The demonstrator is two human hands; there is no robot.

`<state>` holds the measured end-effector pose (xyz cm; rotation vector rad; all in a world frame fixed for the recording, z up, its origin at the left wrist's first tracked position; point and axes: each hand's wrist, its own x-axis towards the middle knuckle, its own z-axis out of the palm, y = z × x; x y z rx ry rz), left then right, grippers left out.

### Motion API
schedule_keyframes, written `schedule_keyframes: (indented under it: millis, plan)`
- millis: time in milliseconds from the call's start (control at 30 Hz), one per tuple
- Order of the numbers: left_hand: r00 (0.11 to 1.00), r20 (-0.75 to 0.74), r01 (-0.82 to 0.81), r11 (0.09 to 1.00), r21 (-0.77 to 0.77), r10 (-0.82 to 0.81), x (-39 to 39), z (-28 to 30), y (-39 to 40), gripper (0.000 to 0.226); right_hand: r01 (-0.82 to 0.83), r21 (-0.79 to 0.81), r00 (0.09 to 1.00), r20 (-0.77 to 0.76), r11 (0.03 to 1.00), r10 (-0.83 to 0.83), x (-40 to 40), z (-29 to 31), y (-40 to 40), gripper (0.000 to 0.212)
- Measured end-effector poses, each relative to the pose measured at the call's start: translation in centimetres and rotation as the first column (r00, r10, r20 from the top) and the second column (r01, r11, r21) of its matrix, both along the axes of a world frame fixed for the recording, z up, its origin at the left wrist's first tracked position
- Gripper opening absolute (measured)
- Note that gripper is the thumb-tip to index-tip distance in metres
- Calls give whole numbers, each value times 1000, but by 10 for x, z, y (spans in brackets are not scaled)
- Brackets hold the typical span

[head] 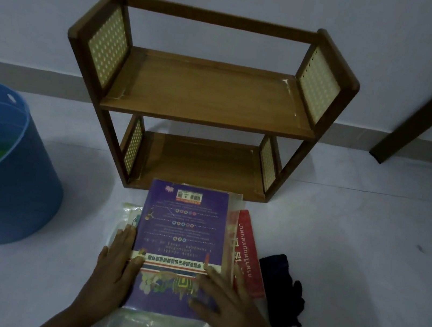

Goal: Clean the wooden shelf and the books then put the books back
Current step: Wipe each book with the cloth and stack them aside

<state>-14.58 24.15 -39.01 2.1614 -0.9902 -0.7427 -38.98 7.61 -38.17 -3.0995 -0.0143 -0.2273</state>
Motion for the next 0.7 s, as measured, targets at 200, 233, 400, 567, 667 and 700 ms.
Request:
schedule_keyframes:
  millis: [200, 233, 400, 567, 667, 700]
  plan:
    - [988, 155, -2, 999, -52, 10, 41, 32, 29, 79, -42, 385, 966, 253, 922, -61, 33, 68, -15, 31]
    - [987, 160, 8, 996, -85, 6, 43, 41, 26, 88, -26, 478, 957, 265, 878, -116, 43, 90, -20, 32]
    - [991, 81, -56, 889, -455, 105, 24, 106, -30, 77, 12, 750, 931, 232, 661, -281, 65, 200, -45, 34]
    - [985, -159, -147, 815, -560, 69, 9, 147, -46, 24, -50, 861, 913, 245, 507, -325, 58, 252, -62, 23]
    - [964, -258, -184, 856, -482, 62, 11, 143, -46, 29, 116, 937, 940, 3, 328, -340, 50, 221, -79, 42]
    - [957, -281, -199, 870, -451, 73, 12, 139, -46, 30, 219, 935, 925, -108, 278, -364, 49, 202, -82, 45]
